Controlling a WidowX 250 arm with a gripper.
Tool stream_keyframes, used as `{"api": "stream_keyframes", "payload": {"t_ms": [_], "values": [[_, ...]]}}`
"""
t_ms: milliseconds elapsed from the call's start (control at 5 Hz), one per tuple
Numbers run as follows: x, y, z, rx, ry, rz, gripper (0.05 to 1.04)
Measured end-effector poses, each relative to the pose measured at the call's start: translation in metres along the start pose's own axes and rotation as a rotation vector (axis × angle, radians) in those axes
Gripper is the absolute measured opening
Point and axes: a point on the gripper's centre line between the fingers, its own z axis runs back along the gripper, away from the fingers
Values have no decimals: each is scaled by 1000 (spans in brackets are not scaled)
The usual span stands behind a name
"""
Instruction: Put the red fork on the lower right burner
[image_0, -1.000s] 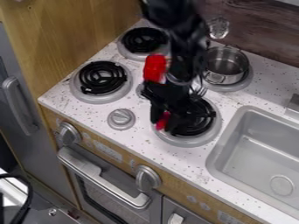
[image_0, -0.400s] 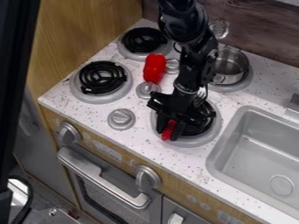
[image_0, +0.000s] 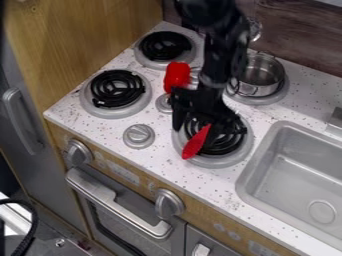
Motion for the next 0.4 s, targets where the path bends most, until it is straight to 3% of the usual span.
{"api": "stream_keyframes", "payload": {"t_ms": [200, 400], "values": [[-11, 1, 26, -71, -20, 20, 995], [-13, 8, 28, -110, -17, 24, 995]]}}
